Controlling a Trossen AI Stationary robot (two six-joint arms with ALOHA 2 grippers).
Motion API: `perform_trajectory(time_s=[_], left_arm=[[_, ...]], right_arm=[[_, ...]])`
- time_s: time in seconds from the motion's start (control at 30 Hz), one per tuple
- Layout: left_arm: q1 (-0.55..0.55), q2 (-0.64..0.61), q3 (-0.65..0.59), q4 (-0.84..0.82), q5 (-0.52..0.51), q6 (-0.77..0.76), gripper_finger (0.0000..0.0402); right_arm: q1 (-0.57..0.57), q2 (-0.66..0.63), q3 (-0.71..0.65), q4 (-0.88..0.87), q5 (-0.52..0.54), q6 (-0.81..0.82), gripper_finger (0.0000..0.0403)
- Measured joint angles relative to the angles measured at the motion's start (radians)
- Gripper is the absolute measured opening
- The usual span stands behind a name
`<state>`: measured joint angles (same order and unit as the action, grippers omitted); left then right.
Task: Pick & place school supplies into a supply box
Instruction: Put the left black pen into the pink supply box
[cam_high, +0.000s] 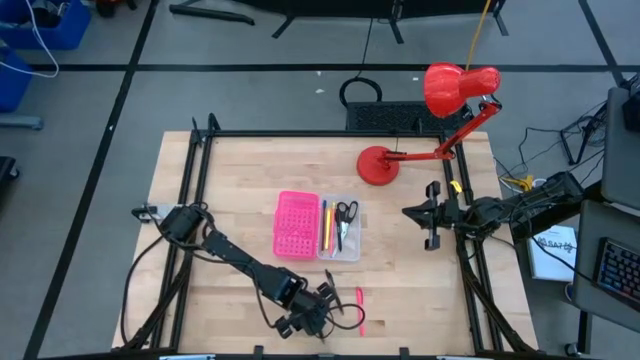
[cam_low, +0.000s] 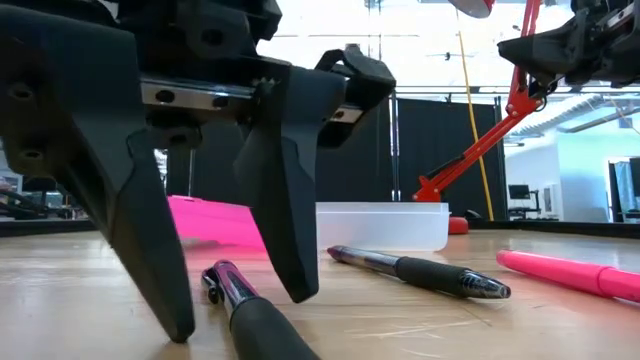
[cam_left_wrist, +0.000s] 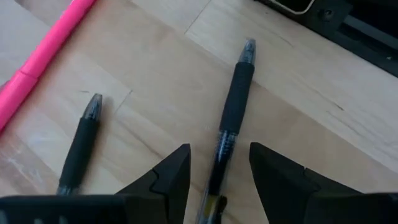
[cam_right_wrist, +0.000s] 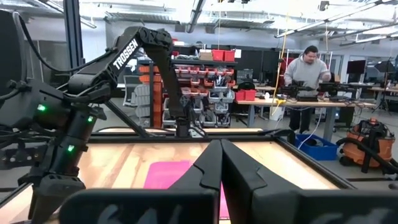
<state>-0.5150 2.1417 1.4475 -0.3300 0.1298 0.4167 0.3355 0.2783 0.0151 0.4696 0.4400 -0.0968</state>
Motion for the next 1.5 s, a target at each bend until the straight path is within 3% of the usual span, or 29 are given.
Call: perform_trajectory(time_s=[0.23, 0.33, 0.43, 0.63, 0.77, 0.97, 1.13, 1.23, 1.5], left_arm=[[0.021, -0.006, -0.046, 0.039, 0.039, -0.063, 0.0162], [0.032, -0.007, -0.061, 0.033, 0.062, -0.101, 0.0111], [0.044, -0.007, -0.066, 0.02, 0.078, -0.105, 0.0034], [0.037, -0.007, -0.061, -0.048, 0.093, -0.078, 0.0035], [0.03, -0.004, 0.002, -0.198, 0.071, -0.075, 0.0029], [0.036, 0.008, 0.18, -0.566, 0.066, -0.018, 0.0029], [0.048, 0.003, 0.327, -0.73, 0.03, 0.034, 0.0028], [0.057, 0.004, 0.405, -0.812, -0.027, 0.128, 0.0028], [0.092, 0.002, 0.542, -0.91, -0.166, 0.571, 0.0028]], right_arm=[[0.0, 0.001, 0.0, -0.022, 0.0, 0.033, 0.0], [0.0, 0.001, 0.0, -0.03, 0.0, 0.037, 0.0], [0.0, 0.003, 0.0, -0.036, 0.0, 0.058, 0.0], [0.0, 0.004, 0.0, -0.035, 0.0, 0.059, 0.0], [0.0, 0.004, 0.0, -0.036, 0.0, 0.058, 0.0], [0.0, 0.004, 0.0, -0.034, 0.001, 0.047, 0.0], [0.0, 0.004, 0.0, -0.028, 0.001, 0.024, 0.0], [0.0, 0.004, 0.0, -0.025, 0.002, 0.009, 0.0], [0.0, 0.004, 0.0, -0.025, 0.002, 0.03, 0.0]])
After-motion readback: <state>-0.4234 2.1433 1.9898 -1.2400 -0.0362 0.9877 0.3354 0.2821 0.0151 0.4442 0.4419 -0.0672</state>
